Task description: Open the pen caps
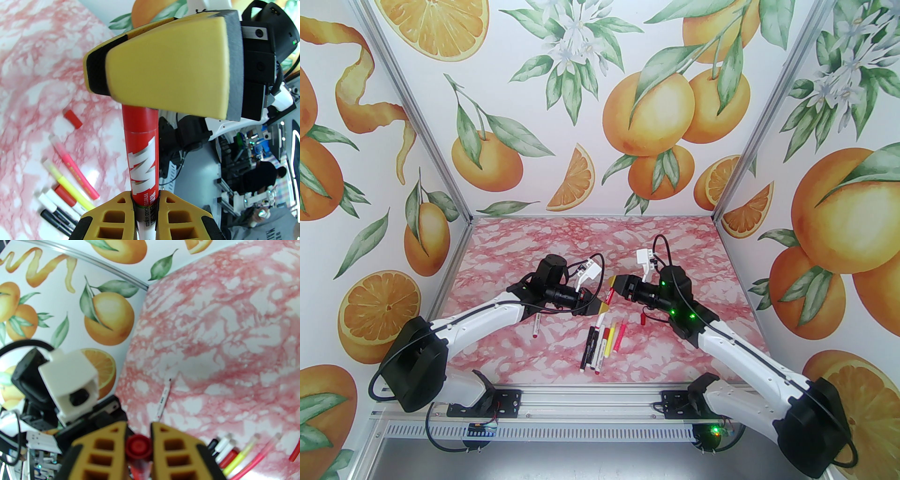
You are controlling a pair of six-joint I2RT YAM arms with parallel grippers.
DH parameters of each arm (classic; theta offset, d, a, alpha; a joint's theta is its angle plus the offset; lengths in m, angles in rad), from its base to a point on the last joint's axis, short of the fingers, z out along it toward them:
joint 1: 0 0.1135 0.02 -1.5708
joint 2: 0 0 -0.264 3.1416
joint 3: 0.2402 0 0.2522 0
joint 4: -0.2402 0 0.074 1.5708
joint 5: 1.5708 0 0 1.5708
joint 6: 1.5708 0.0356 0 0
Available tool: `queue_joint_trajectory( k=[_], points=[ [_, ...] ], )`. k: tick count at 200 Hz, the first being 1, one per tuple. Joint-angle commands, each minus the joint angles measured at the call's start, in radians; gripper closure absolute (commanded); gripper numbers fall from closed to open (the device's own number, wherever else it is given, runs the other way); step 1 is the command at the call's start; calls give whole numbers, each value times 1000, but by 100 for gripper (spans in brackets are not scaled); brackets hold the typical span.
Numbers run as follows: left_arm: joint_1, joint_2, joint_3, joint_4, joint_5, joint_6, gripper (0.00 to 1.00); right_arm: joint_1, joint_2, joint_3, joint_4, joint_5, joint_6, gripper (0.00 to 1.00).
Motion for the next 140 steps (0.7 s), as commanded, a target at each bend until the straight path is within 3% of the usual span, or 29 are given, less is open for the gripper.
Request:
queue_joint_trajectory(
  k=[1, 93, 140],
  points=[
    [-33, -3, -33, -135, 106, 22, 100, -66, -18, 17, 141, 90, 0, 90],
    [-62, 30, 7, -191, 94, 53, 100, -78, 6, 46, 188, 82, -8, 91],
    [-38, 40, 67, -95, 50, -24, 100, -67, 16, 38, 221, 22, 17, 91]
  ],
)
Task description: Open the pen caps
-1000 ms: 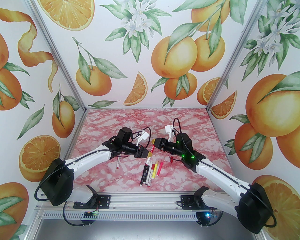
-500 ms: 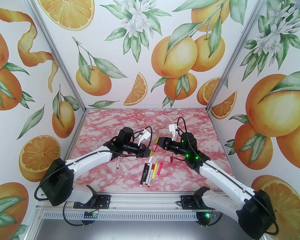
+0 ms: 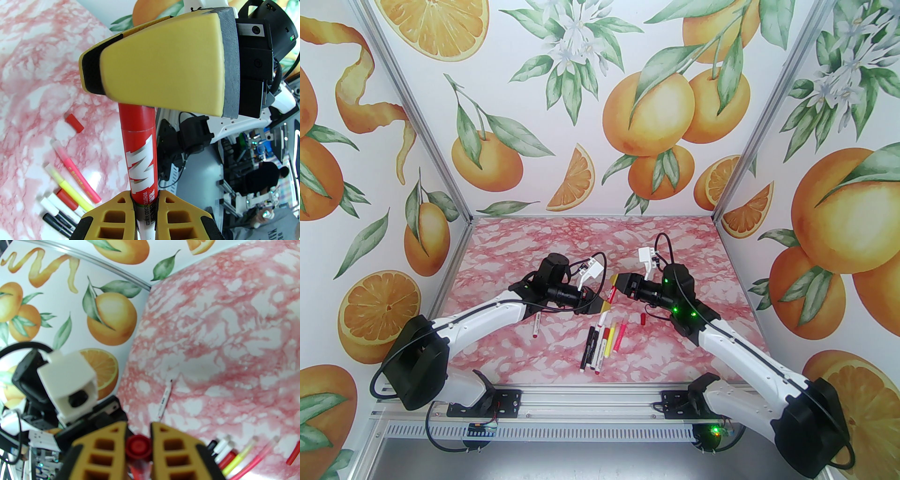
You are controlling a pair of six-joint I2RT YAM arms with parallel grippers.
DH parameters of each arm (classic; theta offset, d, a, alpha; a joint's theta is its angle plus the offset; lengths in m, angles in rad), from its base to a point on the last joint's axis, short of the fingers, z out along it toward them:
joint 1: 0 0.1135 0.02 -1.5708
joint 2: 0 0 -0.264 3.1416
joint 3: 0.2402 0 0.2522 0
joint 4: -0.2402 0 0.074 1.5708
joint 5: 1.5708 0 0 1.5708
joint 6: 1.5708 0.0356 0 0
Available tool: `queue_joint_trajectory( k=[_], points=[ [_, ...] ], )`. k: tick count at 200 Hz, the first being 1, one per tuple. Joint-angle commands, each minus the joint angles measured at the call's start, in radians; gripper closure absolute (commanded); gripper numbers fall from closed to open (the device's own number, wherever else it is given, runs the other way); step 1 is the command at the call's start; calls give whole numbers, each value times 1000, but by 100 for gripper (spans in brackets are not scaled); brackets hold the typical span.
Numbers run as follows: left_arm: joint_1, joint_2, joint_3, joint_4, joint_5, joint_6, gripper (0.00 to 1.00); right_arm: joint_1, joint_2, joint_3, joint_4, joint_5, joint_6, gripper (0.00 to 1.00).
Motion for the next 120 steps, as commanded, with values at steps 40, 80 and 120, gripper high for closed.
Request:
queue_joint_trajectory(
  k=[40, 80, 120],
  points=[
    [-17, 60, 126, -48, 65, -40, 100, -16, -13, 36, 162, 64, 8, 91],
    [-11, 73, 156, -104, 67, -3, 95, -16, -32, 37, 126, 86, -9, 92],
    [-11, 68, 141, -100, 61, -4, 82, -16, -35, 43, 118, 85, -13, 92]
  ],
)
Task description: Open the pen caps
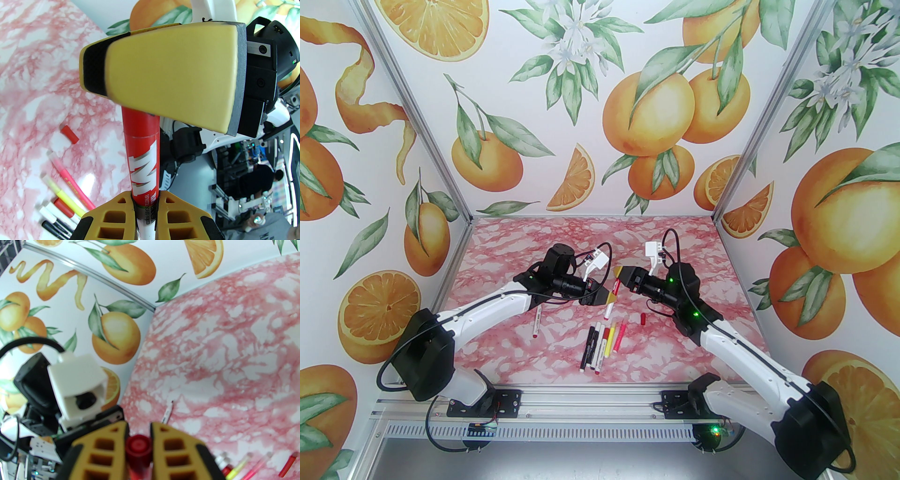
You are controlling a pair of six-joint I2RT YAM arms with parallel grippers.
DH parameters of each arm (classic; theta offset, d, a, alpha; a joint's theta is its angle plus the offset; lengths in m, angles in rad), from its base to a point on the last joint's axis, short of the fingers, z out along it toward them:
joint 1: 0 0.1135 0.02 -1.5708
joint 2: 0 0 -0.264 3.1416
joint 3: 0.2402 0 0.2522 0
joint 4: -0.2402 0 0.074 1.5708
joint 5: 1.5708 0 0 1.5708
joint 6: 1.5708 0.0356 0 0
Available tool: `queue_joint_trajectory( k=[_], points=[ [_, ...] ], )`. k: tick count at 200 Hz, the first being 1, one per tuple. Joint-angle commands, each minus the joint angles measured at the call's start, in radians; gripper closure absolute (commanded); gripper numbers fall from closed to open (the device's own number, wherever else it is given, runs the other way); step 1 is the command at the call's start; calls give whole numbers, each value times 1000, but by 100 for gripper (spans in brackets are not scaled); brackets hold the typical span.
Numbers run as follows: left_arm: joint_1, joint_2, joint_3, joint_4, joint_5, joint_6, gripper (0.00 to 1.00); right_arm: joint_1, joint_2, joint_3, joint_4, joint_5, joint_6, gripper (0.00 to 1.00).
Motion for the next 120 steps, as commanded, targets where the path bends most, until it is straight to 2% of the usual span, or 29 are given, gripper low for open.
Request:
queue_joint_trajectory(
  k=[1, 32, 52, 120],
  points=[
    [-11, 7, 14, -39, 46, 26, 82, -4, -17, 43, 55, 27, -9, 92],
    [-10, 12, 22, -17, 47, 12, 72, -4, -14, 50, 57, 14, -9, 92],
    [-10, 16, 34, -9, 47, 8, 68, -2, -11, 50, 53, 3, -9, 92],
    [0, 18, 56, 0, 43, 1, 68, 8, -1, 55, 21, -15, -27, 92]
  ],
)
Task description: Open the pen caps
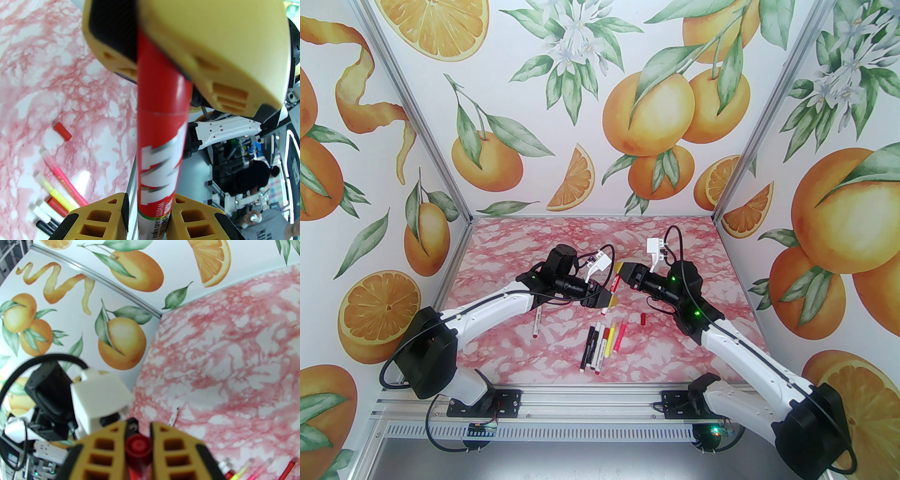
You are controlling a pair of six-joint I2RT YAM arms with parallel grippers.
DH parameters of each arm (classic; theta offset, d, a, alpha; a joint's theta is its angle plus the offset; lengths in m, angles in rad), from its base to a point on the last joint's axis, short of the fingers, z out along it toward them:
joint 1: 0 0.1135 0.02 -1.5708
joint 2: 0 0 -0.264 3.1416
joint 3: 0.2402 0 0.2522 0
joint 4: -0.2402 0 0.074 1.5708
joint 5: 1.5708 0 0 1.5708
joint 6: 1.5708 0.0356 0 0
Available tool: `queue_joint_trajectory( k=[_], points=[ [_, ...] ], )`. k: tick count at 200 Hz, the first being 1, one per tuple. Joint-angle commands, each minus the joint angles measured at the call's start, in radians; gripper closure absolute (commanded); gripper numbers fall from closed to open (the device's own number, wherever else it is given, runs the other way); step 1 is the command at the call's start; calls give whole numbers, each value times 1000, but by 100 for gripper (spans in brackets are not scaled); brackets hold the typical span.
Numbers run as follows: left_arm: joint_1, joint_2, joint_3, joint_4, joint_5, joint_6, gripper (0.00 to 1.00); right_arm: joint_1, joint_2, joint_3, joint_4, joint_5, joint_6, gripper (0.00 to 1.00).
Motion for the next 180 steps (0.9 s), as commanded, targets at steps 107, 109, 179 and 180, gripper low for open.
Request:
queue_joint_trajectory(
  k=[107, 109, 179, 180],
  points=[
    [33, -12, 33, 36, 22, -21, 74, 25, 25, 26, -4, -25, -37, 92],
    [34, -13, 33, 36, 22, -23, 74, 26, 25, 26, -4, -25, -38, 92],
    [41, -20, 16, 34, 22, -14, 97, 29, 21, 15, 4, -7, -25, 92],
    [42, -20, 15, 33, 22, -13, 97, 29, 21, 15, 4, -7, -25, 92]
  ],
)
